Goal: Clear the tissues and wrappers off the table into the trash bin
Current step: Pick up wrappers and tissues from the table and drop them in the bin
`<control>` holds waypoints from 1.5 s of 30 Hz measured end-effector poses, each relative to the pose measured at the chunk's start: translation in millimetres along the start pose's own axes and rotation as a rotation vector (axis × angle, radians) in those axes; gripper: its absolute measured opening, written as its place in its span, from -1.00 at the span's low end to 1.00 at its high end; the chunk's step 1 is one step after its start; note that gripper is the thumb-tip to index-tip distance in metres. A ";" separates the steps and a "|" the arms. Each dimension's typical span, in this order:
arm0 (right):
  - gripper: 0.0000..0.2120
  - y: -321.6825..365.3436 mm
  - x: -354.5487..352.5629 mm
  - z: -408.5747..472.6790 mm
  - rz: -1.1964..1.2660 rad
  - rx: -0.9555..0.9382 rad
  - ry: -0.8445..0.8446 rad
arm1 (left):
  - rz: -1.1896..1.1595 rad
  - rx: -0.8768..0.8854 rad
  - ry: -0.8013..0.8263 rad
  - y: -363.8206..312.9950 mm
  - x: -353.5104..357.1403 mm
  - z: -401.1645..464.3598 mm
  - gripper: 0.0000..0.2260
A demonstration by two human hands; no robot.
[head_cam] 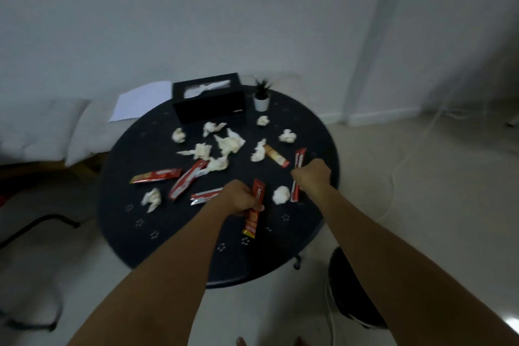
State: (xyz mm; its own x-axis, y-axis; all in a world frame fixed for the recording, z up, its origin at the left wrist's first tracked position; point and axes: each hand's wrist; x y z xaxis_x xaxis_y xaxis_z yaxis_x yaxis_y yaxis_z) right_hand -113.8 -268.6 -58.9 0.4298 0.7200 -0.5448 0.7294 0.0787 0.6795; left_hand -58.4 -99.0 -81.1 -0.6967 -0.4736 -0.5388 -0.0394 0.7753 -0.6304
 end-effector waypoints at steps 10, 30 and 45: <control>-0.89 -151.1 -147.3 21.9 0.089 0.231 -0.226 | 0.185 0.263 0.258 -114.9 151.4 25.0 -0.80; -0.77 -385.2 -114.0 129.8 0.168 0.621 -0.183 | 0.335 0.249 0.339 -81.3 413.7 132.9 -0.72; -0.88 -299.8 -151.7 89.4 -0.025 0.447 -0.142 | 0.456 0.377 0.172 -108.5 339.4 72.6 -0.75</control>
State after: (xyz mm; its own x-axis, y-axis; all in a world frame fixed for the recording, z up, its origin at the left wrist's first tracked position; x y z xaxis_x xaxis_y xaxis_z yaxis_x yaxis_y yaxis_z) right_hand -350.1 -463.0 -223.9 0.4548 0.6176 -0.6416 0.8849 -0.2319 0.4040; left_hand -238.6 -374.1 -236.1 -0.6908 -0.0305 -0.7224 0.5239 0.6674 -0.5293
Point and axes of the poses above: each hand's wrist, its own z-axis towards the middle knuckle, its own x-axis out of the palm, y = z × x, and after that the axes turned 7 degrees about x, right-handed
